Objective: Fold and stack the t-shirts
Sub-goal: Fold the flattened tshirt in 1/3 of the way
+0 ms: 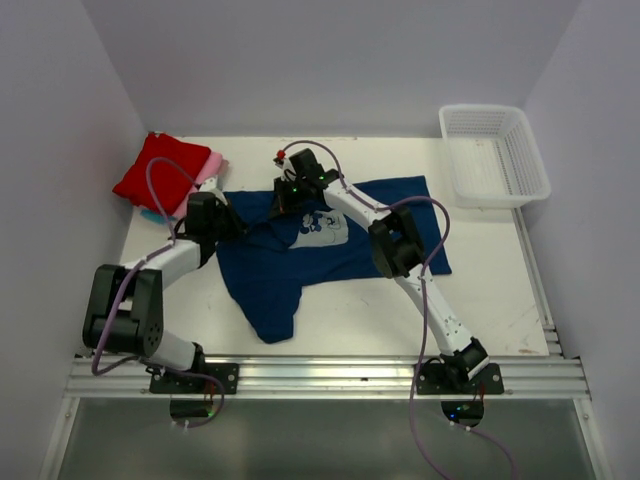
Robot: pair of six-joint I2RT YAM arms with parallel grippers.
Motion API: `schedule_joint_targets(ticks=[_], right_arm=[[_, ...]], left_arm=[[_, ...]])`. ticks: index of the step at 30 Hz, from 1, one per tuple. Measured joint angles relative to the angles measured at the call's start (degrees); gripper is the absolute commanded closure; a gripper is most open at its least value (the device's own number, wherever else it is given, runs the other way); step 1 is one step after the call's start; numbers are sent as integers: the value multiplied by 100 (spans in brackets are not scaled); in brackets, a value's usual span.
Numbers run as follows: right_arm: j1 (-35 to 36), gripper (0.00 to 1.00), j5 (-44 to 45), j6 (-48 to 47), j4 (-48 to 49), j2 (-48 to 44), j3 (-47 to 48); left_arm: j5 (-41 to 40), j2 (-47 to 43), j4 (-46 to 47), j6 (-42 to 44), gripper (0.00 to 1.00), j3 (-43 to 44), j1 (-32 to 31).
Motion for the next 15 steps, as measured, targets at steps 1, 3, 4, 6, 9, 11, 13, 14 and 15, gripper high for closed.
schedule_joint_targets(ticks=[1,3,4,6,9,11,13,14,15], right_arm=[[0,100,2,0,-2,0,0],[0,100,4,-2,-2,0,0],[-2,100,4,-2,-4,0,0],[-2,100,7,-17,-7,-2,0],[0,100,9,-46,-11,-4,0],[0,100,20,-68,-22,-11,0],[-2,100,28,-90,-37,-15,0],[-2,100,28,-92,-39,-15,0],[-2,100,28,-94,-42,-15,0]], left_arm=[[-50,205,20,7,100,157,0],[-107,662,98,11,100,494,0],[-114,892,146,13,100,649,0],[-120,1266,273,22,100,861,0],[-122,1617,468,85,100,953,0],[-101,1823,522,94,100,1021,0],[-24,2004,575,92,100,1075,0],[31,2048,586,90,100,1078,0],[81,2063,592,90,100,1075,0]])
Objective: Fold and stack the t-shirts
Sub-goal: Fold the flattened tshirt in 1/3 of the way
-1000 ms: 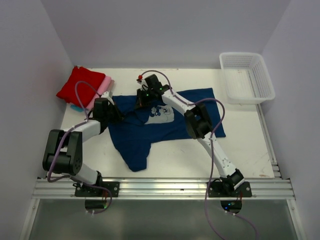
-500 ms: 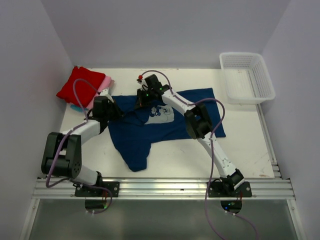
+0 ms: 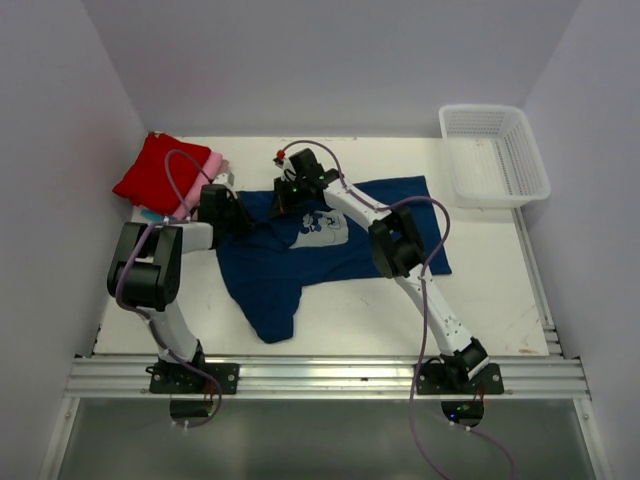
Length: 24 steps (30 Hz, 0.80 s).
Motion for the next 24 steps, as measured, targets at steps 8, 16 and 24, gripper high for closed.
schedule_joint_targets(ticks=[8,16,24], right_arm=[[-50,100,-7,-11,-24,0,0],[-151,100,-20,13,-44,0,0],[-232,100,-28,28,-50,0,0]], left_arm=[[319,-669,13,-20,100,-704,-85],[503,-2120,-90,-232,100,-2090,-400],[586,-2918,-374,-457,100,-2809,-973]])
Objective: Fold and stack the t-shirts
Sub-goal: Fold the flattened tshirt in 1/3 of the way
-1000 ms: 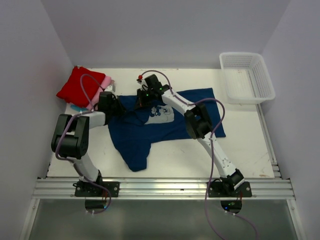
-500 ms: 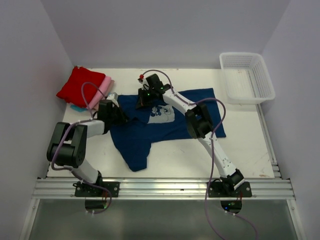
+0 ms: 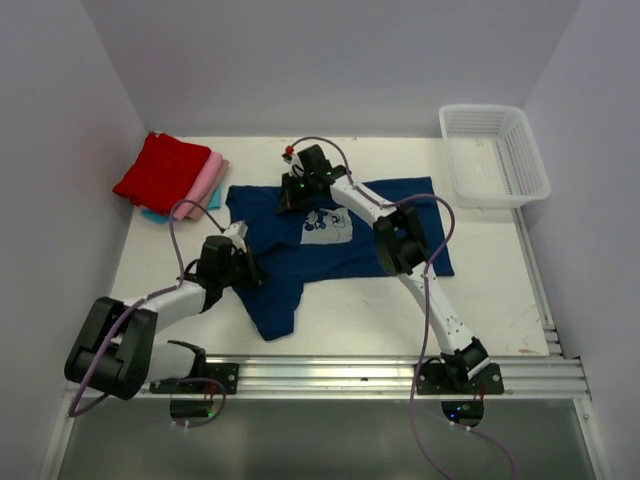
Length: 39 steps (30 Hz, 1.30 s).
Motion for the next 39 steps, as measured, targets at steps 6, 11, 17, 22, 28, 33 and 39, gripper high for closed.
schedule_joint_targets(ticks=[6,11,17,22,28,33,39], right_arm=[[-15,100,-15,-7,-13,0,0],[-35,100,-52,-28,-35,0,-2],[-52,100,-50,-160,-61,-122,-179],[-79,100,2,-299,-197,-256,-337],[-87,100,55,-376,-308,-286,-339],[-90,100,50,-413,-352,-286,-310],[-98,50,-46,-448,59,-717,-977]], left_arm=[[-326,-1283,-791,9,100,157,-72],[-1268,-1408,-859,179,100,1276,-57],[-1384,546,-142,422,100,2503,229],[-1172,1853,48,518,100,2754,417],[-815,2599,413,527,100,3049,437],[-669,2994,697,525,100,3248,444],[-802,3366,592,525,100,3456,448]])
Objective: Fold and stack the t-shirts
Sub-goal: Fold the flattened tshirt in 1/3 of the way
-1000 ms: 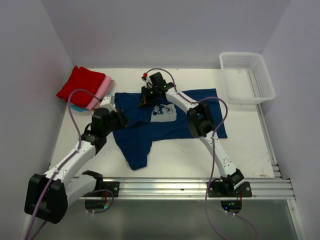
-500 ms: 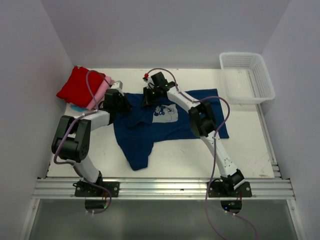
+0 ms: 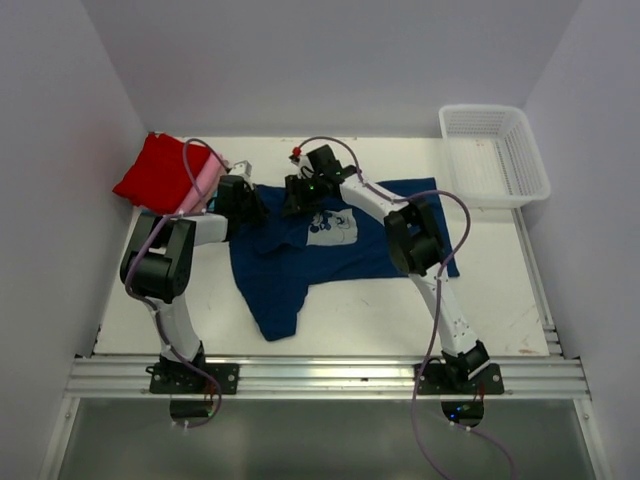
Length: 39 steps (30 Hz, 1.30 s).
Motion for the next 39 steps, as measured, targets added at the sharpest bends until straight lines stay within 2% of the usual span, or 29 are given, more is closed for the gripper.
schedule_joint_targets(ticks=[1,2,4,5,15,17,18,19,22,23,29,33,39], right_arm=[[4,43,90,0,197,-321,-479],[2,27,129,-31,297,-533,-796],[-9,17,297,-31,595,-1176,-1631],[-13,1,334,-44,667,-1370,-1834],[-26,1,599,212,1985,-3359,-3858],[-11,10,566,387,2310,-3407,-4343],[2,18,560,490,2448,-3399,-4588],[15,37,546,579,2533,-3370,-4817],[61,68,389,885,2726,-3185,-5200],[83,72,369,968,2771,-3119,-5230],[249,78,251,1259,2990,-2817,-5115],[363,69,269,1298,2981,-2608,-4636],[542,65,568,1180,2564,-2212,-3801]], left_arm=[[-52,17,-44,0,100,22,2],[-131,20,-94,0,100,31,7],[-304,20,-140,0,100,33,20],[-361,20,-173,0,100,33,28],[-811,20,-337,-17,100,33,267],[-855,20,-334,-17,100,33,284],[-857,20,-334,-17,100,33,295],[-855,20,-332,-17,100,33,306],[-848,20,-330,-22,100,33,350],[-846,20,-330,-22,100,33,361],[-811,20,-328,-24,100,33,382],[-748,20,-326,-26,100,31,391],[-693,4,-247,-66,100,-28,402]])
